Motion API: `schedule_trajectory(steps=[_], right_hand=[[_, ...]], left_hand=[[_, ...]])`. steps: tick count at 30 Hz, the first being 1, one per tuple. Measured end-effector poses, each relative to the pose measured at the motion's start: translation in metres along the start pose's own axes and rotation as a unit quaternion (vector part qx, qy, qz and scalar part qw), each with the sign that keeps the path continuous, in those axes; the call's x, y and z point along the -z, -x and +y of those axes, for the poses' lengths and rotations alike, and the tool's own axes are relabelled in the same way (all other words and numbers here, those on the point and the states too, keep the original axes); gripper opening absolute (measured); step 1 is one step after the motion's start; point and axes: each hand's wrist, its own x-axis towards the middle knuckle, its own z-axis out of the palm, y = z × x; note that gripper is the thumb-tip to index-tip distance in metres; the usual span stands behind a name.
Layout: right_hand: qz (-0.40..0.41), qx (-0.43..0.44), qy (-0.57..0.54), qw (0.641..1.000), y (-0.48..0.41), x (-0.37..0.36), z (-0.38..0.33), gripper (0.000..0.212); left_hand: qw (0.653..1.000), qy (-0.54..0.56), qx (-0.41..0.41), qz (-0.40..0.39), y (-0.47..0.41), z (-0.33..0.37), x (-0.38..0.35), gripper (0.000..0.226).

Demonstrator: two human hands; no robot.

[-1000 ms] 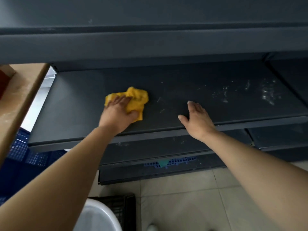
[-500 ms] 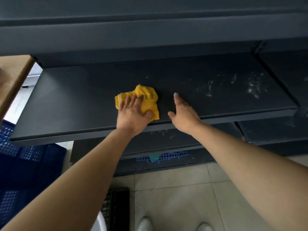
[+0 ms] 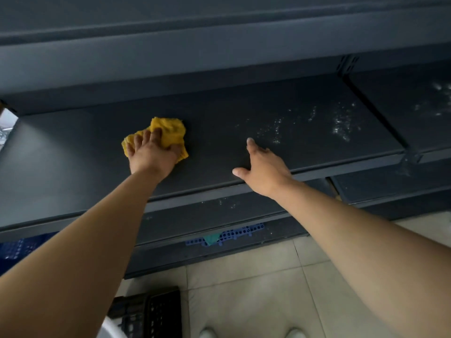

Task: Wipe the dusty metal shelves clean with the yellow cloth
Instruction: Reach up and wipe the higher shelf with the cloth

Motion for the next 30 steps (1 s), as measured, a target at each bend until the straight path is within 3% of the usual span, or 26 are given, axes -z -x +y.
schedule_trajectory(steps=[6,9,12,14,17,22,30], right_hand=[[0.01,0.025,0.015,1.0,-0.008,-0.001,0.013,0.083],[0.014,0.032,-0.007,0.999,-0.007,-0.002,0.024,0.069],[0.12,0.036,0.047,0.991,0.002,0.004,0.041,0.036],[0.181,0.007,0.046,0.982,0.008,0.013,0.054,0.026],[0.181,-0.026,0.036,0.982,0.01,0.022,0.068,0.033],[0.086,-0.05,0.028,0.995,0.006,0.023,0.07,0.062],[0.003,-0.032,0.012,0.999,0.017,0.019,0.084,0.072]], left_hand=[[0.998,-0.003,-0.059,-0.039,-0.025,0.058,-0.017,0.076],[0.991,-0.024,-0.114,-0.065,-0.025,0.096,-0.028,0.075],[0.978,-0.045,-0.18,-0.094,-0.014,0.133,-0.038,0.071],[0.968,-0.049,-0.218,-0.11,-0.004,0.15,-0.045,0.069],[0.958,-0.048,-0.253,-0.125,0.009,0.155,-0.047,0.067],[0.957,-0.053,-0.252,-0.131,0.023,0.124,-0.031,0.067],[0.989,-0.035,-0.126,-0.063,0.039,0.065,-0.024,0.07]])
